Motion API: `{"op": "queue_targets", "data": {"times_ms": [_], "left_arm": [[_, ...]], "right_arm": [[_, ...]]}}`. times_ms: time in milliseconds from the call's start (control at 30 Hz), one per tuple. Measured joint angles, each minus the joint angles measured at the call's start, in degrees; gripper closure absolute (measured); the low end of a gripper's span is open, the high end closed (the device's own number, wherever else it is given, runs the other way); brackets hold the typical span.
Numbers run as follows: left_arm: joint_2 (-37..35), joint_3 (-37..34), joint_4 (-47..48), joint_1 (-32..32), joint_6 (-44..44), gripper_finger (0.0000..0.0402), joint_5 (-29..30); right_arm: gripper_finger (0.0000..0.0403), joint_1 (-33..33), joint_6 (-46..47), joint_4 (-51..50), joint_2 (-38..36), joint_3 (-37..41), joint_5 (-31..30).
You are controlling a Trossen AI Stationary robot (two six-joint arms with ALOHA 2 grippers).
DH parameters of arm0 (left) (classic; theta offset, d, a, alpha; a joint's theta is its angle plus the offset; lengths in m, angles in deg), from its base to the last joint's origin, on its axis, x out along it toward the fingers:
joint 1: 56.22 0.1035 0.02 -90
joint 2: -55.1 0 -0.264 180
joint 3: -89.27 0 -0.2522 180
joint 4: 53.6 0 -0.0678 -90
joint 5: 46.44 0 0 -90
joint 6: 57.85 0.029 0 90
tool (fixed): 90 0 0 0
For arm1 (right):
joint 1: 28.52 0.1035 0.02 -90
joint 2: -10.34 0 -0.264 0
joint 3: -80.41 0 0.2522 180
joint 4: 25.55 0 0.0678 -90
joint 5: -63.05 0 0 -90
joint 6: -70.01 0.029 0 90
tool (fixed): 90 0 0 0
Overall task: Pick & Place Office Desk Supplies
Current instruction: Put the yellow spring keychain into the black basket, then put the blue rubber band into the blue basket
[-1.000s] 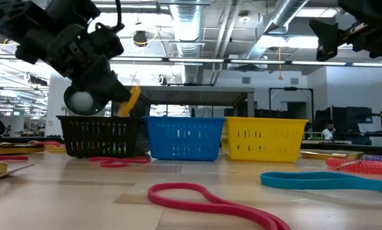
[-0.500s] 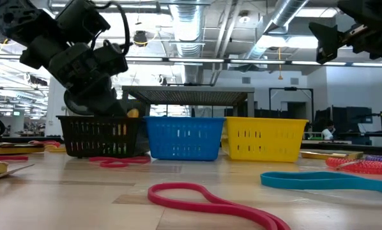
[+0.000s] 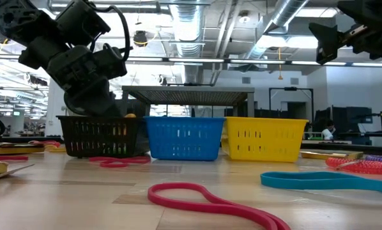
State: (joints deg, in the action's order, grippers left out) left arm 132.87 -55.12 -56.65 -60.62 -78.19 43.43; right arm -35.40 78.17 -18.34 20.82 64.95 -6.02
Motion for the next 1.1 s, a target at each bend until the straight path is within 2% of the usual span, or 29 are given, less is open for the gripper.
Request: {"op": "queue_targets", "data": {"times_ms": [433,867,1100], "left_arm": [[0.0,1.16,0.17,-0.01,0.62,0.0353,-0.53],[-0.04,3.89,4.91,2.03,0.81,0.0282,-0.67],[-1.1,4.03,5.08,2.27,0.86,0.026,-0.65]], "right_arm": [[0.0138,0.0,-0.04,-0.81,-0.02,0.0,0.0],[0.0138,0.0,-0.15,-2.12,-0.02,0.0,0.0],[0.0138,0.0,-0.13,-2.36,-0.02,0.0,0.0]]}}
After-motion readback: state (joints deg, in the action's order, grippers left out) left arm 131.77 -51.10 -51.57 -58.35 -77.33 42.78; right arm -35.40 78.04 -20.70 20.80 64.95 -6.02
